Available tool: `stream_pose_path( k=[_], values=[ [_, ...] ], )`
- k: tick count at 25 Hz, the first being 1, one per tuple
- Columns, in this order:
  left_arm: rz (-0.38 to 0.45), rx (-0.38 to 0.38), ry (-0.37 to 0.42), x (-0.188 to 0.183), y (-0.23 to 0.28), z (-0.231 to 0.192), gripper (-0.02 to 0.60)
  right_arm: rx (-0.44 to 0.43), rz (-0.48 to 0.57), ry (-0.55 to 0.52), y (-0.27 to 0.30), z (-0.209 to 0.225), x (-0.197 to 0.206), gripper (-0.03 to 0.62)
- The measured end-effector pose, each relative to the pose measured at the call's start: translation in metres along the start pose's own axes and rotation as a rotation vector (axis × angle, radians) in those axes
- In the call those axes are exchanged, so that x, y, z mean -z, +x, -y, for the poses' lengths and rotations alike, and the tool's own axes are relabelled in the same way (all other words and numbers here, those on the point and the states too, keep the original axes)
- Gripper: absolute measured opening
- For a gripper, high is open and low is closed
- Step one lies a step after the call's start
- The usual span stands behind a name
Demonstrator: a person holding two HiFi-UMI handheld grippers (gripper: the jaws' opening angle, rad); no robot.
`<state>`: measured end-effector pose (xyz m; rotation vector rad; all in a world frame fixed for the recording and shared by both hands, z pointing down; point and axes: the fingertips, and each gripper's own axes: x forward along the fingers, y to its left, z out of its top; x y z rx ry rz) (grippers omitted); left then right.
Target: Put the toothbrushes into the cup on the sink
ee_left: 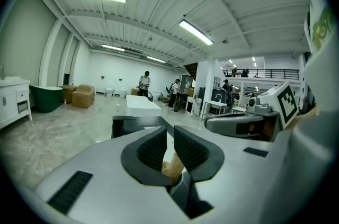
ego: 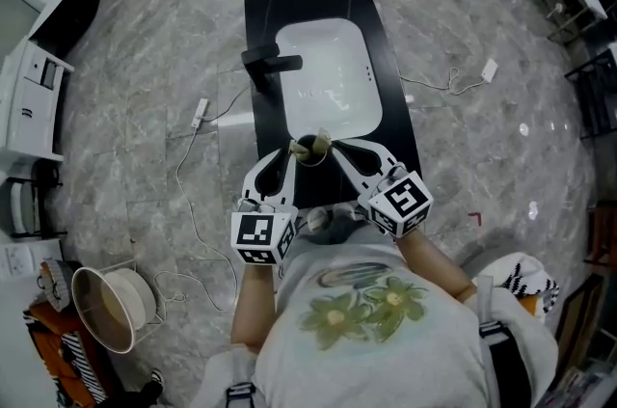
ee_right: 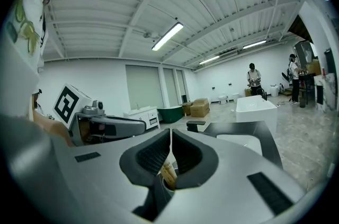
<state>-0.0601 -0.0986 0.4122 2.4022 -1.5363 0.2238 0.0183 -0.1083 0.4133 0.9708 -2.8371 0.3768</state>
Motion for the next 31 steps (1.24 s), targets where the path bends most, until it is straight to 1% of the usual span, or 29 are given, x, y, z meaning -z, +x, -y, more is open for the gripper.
stream_pose_path(
  k=[1, 2, 4, 7, 9, 14, 23, 31],
  values=[
    [-0.010, -0.007, 0.020, 0.002, -0.003, 0.002, 0.051, -0.001, -0.003, 0.001, -0.001, -0.002, 0.000, 0.044],
    [-0.027, -0.008, 0.041, 0.005, -0.006, 0.004, 0.048, -0.003, -0.005, 0.002, -0.003, -0.005, 0.000, 0.044],
    [-0.060, 0.009, 0.064, 0.010, -0.010, 0.012, 0.025, -0.016, -0.010, 0.004, -0.006, -0.011, 0.000, 0.044],
    [-0.074, 0.059, 0.032, 0.014, -0.014, 0.026, 0.018, -0.044, -0.015, 0.004, -0.010, -0.024, 0.000, 0.044],
    [-0.070, 0.072, 0.015, 0.013, -0.015, 0.030, 0.018, -0.060, -0.017, -0.007, -0.010, -0.031, 0.000, 0.044],
    [-0.093, 0.101, 0.020, 0.018, -0.015, 0.038, 0.018, -0.093, -0.040, -0.007, -0.007, -0.044, 0.006, 0.043],
    [-0.121, 0.109, 0.005, 0.029, -0.015, 0.044, 0.018, -0.114, -0.082, -0.013, -0.008, -0.050, 0.018, 0.044],
    [-0.115, 0.120, -0.039, 0.036, -0.012, 0.046, 0.018, -0.128, -0.105, -0.002, -0.008, -0.050, 0.030, 0.044]
  ],
)
